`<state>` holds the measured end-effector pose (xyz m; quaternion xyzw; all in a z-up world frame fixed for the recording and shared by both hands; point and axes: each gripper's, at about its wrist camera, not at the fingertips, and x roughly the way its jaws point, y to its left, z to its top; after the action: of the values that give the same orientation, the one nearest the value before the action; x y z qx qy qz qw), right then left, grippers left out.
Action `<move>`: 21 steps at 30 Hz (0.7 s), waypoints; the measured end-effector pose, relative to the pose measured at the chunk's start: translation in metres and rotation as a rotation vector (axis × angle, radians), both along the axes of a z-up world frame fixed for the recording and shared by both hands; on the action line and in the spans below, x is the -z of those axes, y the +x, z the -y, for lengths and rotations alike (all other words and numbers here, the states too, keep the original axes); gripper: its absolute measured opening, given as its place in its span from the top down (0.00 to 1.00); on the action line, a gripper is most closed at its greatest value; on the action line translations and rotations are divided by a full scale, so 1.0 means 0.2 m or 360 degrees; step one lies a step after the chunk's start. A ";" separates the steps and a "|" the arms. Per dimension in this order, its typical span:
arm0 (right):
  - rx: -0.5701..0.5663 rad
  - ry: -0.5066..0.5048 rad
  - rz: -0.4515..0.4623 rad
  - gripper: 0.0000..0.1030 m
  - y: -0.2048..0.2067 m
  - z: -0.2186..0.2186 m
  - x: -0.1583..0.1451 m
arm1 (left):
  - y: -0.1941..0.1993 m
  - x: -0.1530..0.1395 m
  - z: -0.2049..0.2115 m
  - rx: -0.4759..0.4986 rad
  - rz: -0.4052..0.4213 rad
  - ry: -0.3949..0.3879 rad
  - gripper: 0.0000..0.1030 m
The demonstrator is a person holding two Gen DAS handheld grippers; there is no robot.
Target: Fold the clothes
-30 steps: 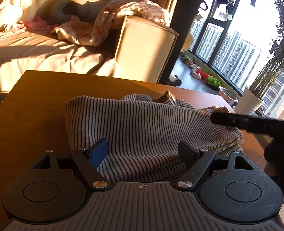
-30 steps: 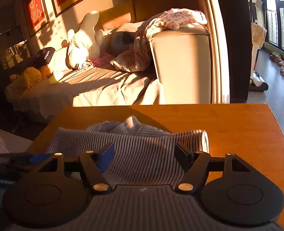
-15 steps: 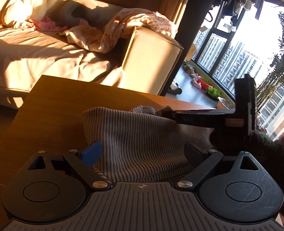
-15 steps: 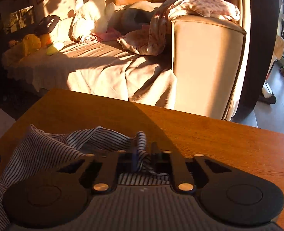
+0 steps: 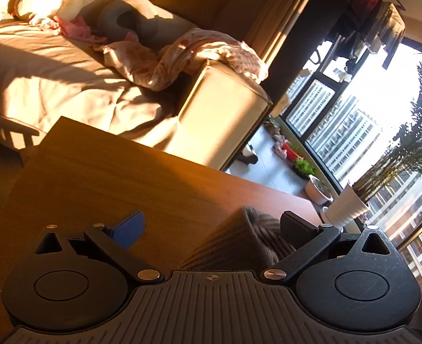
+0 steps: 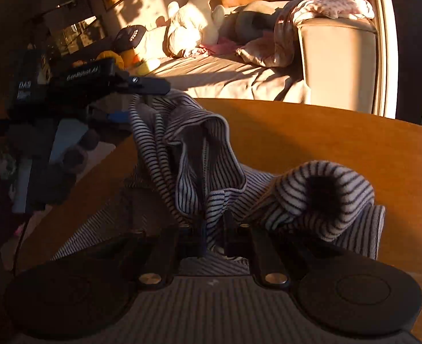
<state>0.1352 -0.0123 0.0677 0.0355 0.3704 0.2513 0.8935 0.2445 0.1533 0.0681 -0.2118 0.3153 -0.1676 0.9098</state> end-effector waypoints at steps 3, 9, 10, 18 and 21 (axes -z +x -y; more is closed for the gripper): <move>-0.0014 -0.0002 -0.0013 0.90 -0.04 0.02 0.00 | -0.03 0.00 0.07 0.0048 0.0038 0.0065 0.03; 0.0012 0.0108 0.0262 0.62 -0.14 0.18 -0.30 | -0.14 -0.03 0.05 0.0171 0.0086 0.0170 0.54; 0.0057 0.0082 0.0316 0.60 -0.14 0.20 -0.32 | -0.16 -0.03 0.04 0.0190 0.0087 0.0178 0.54; 0.0141 -0.0245 0.0033 0.60 -0.13 0.23 0.00 | -0.32 0.05 0.00 0.0319 -0.0001 0.0295 0.56; 0.0155 -0.0215 0.0011 0.60 -0.20 0.26 0.03 | -0.38 0.08 -0.04 0.0354 -0.0039 0.0430 0.48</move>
<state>0.0957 -0.0651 0.0615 -0.0078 0.3813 0.1820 0.9063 0.1678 0.1607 0.0524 -0.0533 0.3675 -0.2207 0.9019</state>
